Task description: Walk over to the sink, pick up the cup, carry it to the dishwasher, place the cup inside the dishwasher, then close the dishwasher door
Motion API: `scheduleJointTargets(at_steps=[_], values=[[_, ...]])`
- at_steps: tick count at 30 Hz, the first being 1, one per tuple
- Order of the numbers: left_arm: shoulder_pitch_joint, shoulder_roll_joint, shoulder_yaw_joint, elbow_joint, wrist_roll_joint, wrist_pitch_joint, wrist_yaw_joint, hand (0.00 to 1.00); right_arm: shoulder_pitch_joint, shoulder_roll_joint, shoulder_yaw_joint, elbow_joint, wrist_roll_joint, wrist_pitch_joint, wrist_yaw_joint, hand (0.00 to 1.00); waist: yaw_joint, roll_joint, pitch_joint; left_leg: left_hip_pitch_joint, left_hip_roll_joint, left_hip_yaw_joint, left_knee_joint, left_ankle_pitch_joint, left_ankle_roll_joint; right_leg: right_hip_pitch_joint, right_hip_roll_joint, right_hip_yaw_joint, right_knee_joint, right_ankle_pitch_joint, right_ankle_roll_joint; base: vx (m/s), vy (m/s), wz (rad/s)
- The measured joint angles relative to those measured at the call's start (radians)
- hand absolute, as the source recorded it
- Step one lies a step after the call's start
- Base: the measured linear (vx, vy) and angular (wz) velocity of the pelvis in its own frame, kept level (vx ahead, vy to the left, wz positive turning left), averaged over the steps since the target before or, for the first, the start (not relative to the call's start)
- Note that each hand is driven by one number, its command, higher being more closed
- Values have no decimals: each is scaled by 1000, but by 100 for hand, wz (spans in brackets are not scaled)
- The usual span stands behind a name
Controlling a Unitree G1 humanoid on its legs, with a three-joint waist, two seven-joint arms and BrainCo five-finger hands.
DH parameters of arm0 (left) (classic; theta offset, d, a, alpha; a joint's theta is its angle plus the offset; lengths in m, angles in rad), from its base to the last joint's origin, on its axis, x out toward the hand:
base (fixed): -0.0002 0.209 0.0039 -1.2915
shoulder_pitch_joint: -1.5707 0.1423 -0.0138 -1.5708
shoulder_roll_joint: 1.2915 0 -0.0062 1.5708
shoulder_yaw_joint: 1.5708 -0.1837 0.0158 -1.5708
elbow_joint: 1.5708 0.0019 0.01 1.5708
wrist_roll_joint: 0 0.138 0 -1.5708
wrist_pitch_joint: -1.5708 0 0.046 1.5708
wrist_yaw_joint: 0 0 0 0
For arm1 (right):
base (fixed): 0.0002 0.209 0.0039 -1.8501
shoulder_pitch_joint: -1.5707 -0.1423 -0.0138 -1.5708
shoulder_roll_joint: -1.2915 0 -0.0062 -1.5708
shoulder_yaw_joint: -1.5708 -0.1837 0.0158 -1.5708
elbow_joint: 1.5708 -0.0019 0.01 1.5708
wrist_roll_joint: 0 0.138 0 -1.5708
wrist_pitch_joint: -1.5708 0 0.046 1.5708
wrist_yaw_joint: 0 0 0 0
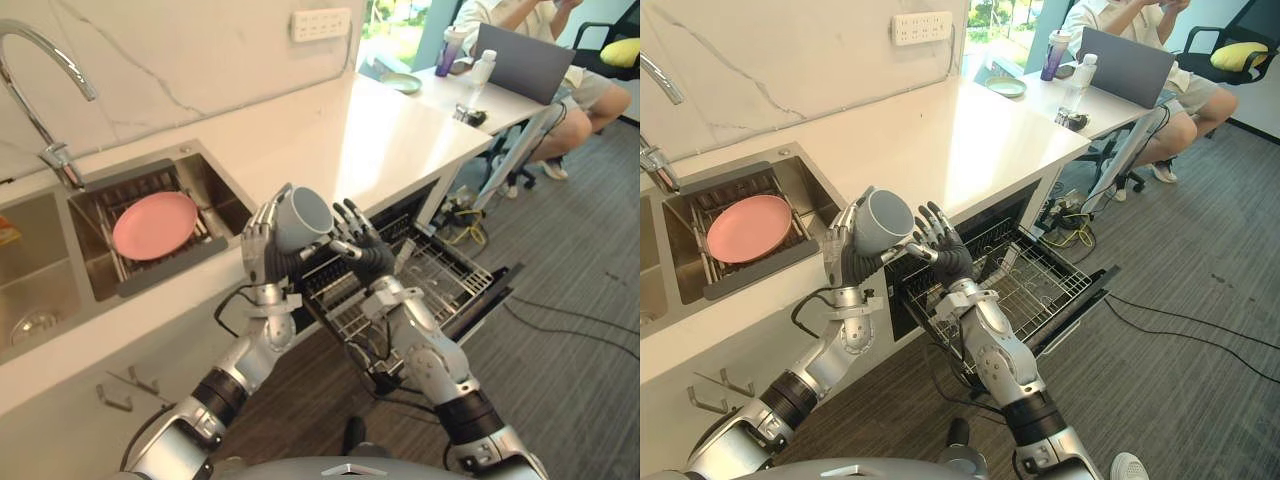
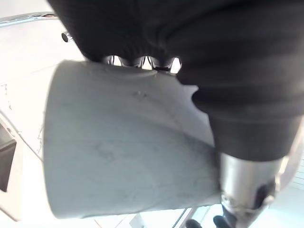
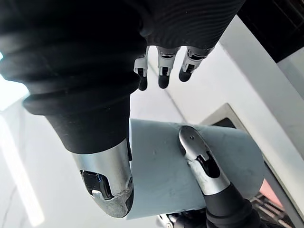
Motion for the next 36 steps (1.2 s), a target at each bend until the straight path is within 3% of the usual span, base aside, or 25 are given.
scheduleJointTargets(at_steps=[11, 21, 27, 28, 36], values=[[-27, 4, -63, 0, -2, 20, -5, 100, -51, 23, 39, 74, -54, 5, -31, 0, 2, -12, -3, 0, -12, -27, -18, 16, -1, 12, -11, -26, 0, -8, -1, -7, 4, 7], [-32, 14, -94, 0, -21, 27, -18, 100, -94, 40, 58, 118, -54, 46, -8, 0, 8, -27, -5, 6, -13, -32, -26, 22, 2, 15, -10, -29, 0, 2, 2, 1, -1, 1], [-37, 19, -96, 0, -23, 37, -18, 100, -124, 42, 77, 155, -54, 38, 4, 0, 16, -34, -3, 20, -14, -35, -32, 24, 1, 28, -10, -30, 0, -5, -5, 0, 0, 0], [-37, 19, -97, 0, -23, 37, -17, 100, -124, 42, 77, 155, -54, 35, 4, 100, 19, -36, -3, 20, -14, -35, -33, 25, 0, 28, -10, -31, 0, -6, -5, 0, 0, 0], [-43, 19, -96, -5, -40, 37, -15, 100, -125, 44, 81, 155, -68, 5, 3, 100, 25, -36, -2, 20, -14, -43, -36, 27, -2, 31, -10, -38, 0, -7, -6, 3, 2, 2]])
